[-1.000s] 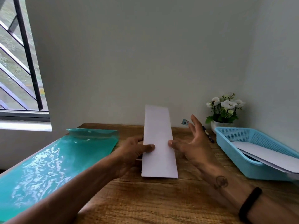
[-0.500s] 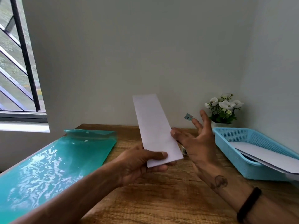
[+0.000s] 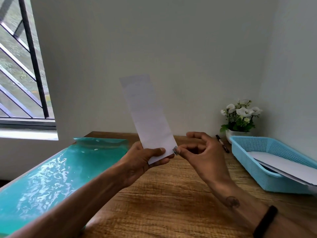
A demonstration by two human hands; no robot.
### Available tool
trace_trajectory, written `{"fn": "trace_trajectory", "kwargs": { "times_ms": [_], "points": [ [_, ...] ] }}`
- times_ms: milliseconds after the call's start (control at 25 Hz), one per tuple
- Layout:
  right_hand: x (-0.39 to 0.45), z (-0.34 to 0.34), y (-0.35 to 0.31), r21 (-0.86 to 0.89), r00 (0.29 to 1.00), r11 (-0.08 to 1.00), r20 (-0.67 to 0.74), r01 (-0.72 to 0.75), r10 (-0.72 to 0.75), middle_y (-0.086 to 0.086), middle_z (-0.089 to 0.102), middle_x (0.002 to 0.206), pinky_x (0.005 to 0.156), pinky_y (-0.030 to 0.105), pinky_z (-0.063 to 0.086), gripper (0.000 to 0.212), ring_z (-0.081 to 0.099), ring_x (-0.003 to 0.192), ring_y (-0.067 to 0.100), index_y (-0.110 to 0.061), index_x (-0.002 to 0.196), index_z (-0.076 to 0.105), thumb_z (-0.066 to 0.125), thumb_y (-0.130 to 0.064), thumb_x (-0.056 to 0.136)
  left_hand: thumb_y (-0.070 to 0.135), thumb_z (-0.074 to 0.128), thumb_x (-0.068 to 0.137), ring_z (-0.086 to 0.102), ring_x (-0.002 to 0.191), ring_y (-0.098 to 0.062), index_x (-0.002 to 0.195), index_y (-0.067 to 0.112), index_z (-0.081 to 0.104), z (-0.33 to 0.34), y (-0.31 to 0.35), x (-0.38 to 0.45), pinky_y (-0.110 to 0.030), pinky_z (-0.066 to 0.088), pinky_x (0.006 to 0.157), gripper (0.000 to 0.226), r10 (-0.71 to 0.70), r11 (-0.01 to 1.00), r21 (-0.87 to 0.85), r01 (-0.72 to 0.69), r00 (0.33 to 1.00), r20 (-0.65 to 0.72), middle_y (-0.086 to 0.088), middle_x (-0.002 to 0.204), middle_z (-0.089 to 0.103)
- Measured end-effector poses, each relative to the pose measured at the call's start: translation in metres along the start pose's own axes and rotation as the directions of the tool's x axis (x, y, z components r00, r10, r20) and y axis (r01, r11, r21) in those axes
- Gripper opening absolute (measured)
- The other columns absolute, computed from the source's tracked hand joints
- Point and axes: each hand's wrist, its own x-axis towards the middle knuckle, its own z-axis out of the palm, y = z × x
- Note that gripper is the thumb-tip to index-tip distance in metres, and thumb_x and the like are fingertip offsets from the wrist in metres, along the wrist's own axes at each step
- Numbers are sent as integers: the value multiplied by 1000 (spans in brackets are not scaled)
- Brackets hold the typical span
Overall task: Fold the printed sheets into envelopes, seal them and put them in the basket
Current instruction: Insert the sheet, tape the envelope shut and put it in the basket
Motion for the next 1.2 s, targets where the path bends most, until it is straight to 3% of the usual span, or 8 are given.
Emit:
{"fn": "trace_trajectory", "kwargs": {
  "times_ms": [80, 200, 320, 400, 720, 1200],
  "points": [
    [-3, 3, 4, 8, 999, 1000, -47, -9, 9, -18, 80, 83, 67, 11, 57, 51, 75, 80, -5, -22, 117, 67, 92, -26, 73, -6, 70, 90, 76, 104, -39, 117, 3, 66, 2, -3, 0, -36, 67, 74, 28, 32, 999, 14, -31, 999, -13, -22, 122, 72],
    [-5, 5, 7, 66, 991, 998, -128, -23, 32, -13, 81, 82, 75, 29, 65, 42, 77, 79, 1, -20, 108, 70, 93, -22, 72, -3, 69, 92, 76, 107, -40, 127, 3, 62, 5, -11, 0, -38, 66, 77, 36, 64, 998, 13, -65, 998, 12, -22, 127, 70],
    [-6, 6, 8, 142, 983, 989, -172, -41, 65, -9, 81, 82, 78, 42, 66, 38, 79, 79, 6, -19, 104, 71, 93, -18, 72, -4, 68, 93, 77, 103, -39, 128, 4, 60, 8, -16, -1, -36, 66, 75, 36, 85, 996, -21, -85, 996, 23, -20, 117, 77],
    [-5, 7, 8, 156, 982, 987, -177, -42, 69, -8, 81, 82, 77, 42, 66, 36, 79, 78, 7, -18, 103, 72, 93, -17, 73, -4, 67, 93, 77, 102, -38, 126, 6, 60, 9, -16, 0, -35, 66, 74, 35, 96, 995, -23, -95, 995, 23, -18, 112, 78],
    [-7, 7, 9, 163, 981, 986, -187, -30, 61, -8, 81, 80, 74, 37, 66, 31, 78, 76, 6, -16, 98, 73, 92, -15, 74, -2, 70, 92, 77, 105, -37, 140, 0, 54, 11, -21, -3, -37, 66, 77, 51, 141, 990, 17, -141, 990, 21, -20, 126, 72],
    [-7, 8, 10, 164, 981, 986, -181, -43, 73, -6, 81, 82, 76, 39, 66, 30, 78, 78, 6, -18, 97, 74, 92, -19, 74, -1, 71, 92, 78, 102, -37, 126, 10, 60, 9, -24, 1, -37, 66, 75, 38, 136, 991, 5, -136, 990, 33, -15, 112, 79]
  ]
}}
